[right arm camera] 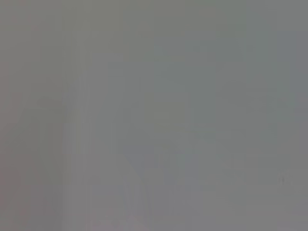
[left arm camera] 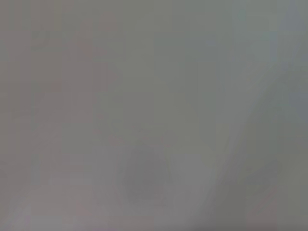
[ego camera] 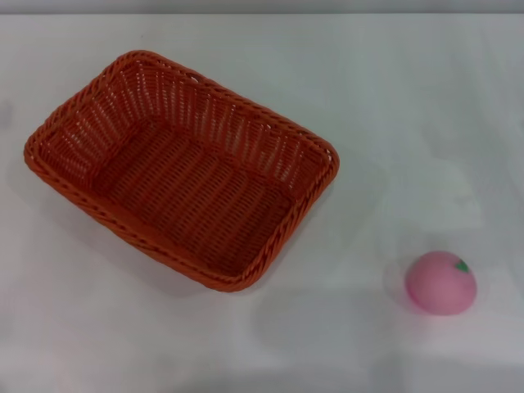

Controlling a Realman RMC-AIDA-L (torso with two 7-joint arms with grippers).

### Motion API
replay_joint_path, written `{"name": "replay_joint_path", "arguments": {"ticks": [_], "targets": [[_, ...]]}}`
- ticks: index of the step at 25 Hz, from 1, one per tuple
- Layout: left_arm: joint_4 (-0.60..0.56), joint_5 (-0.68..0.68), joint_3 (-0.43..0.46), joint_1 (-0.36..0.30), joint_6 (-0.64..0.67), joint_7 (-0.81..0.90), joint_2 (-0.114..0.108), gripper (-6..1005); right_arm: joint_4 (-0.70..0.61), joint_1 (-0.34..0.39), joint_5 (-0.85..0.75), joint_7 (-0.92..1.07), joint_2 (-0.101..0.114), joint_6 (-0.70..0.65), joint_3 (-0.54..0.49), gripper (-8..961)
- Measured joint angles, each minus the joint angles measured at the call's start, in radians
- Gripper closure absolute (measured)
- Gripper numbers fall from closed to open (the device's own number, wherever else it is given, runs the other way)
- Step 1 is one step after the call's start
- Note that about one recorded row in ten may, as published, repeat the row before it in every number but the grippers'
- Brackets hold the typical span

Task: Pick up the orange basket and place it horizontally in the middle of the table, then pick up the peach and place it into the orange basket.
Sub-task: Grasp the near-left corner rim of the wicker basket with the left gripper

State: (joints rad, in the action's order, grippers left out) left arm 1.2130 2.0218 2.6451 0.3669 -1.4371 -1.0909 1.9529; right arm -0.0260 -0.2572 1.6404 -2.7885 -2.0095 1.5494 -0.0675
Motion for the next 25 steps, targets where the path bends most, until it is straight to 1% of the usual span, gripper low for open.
{"name": "replay_joint_path", "arguments": {"ticks": [1,2,8,11,13,15,18,21,25], "targets": [[0.001,0.058,0.0,0.034,-0.035,0.033,-0.014,140,0.0,-0.001,0.0,0.0,0.0,0.0,0.0,101],[0.0,0.142,0.001,0.082,-0.094,0.065,-0.031,140,0.0,-0.001,0.001,0.0,0.0,0.001,0.0,101],[-0.004,0.325,-0.01,0.206,-0.25,0.087,-0.056,140,0.0,-0.01,0.001,0.001,0.0,0.001,0.0,102],[-0.021,0.376,-0.049,0.233,-0.274,0.079,-0.061,140,0.0,-0.012,0.0,0.001,0.0,0.001,0.001,102],[-0.039,0.39,-0.077,0.234,-0.27,0.063,-0.061,140,0.003,-0.012,-0.002,0.003,0.0,0.001,0.002,102],[-0.055,0.396,-0.087,0.23,-0.265,0.038,-0.056,140,0.009,-0.011,-0.003,0.004,0.0,0.003,0.004,102],[-0.079,0.407,-0.093,0.224,-0.24,-0.01,-0.041,140,0.012,-0.007,-0.003,0.005,0.001,0.008,0.012,102],[-0.111,0.428,-0.116,0.224,-0.19,-0.049,-0.021,140,0.012,-0.001,-0.004,0.006,0.002,0.015,0.015,102],[-0.162,0.433,-0.152,0.227,-0.123,-0.084,-0.005,140,0.013,0.002,-0.004,0.006,0.002,0.018,0.018,103]]}}
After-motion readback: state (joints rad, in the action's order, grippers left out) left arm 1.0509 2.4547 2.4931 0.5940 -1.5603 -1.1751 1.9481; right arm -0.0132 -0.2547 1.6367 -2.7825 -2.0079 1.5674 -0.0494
